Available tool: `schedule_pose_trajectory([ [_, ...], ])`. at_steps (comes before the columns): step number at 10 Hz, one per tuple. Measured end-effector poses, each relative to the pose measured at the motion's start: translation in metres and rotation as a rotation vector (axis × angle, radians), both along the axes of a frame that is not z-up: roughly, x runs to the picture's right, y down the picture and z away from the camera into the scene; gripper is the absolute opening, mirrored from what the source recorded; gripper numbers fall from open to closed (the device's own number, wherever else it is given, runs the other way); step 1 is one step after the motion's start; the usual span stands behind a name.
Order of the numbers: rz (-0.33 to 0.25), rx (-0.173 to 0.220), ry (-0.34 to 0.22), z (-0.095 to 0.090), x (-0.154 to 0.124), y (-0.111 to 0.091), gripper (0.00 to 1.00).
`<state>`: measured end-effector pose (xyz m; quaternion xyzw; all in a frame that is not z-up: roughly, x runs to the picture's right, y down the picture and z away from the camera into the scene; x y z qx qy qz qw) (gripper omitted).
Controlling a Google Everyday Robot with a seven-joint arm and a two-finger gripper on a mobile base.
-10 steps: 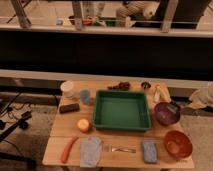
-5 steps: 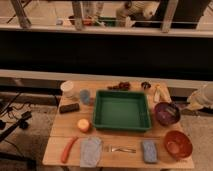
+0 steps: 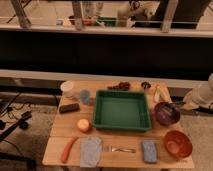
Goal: Wipe purple bowl with brush
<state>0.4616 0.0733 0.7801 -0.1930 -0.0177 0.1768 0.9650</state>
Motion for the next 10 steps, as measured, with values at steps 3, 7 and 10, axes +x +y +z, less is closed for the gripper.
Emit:
schedule_pose_trajectory([
  [3,-0.011,-0.006,-0.014,0.007,-0.01,-0.001,0.0],
  [7,-0.035,-0.005,-0.041,0.01,-0.026,-0.002,0.0],
  [10,-0.056,-0.004,-0.066,0.0,-0.037,0.004,0.0],
])
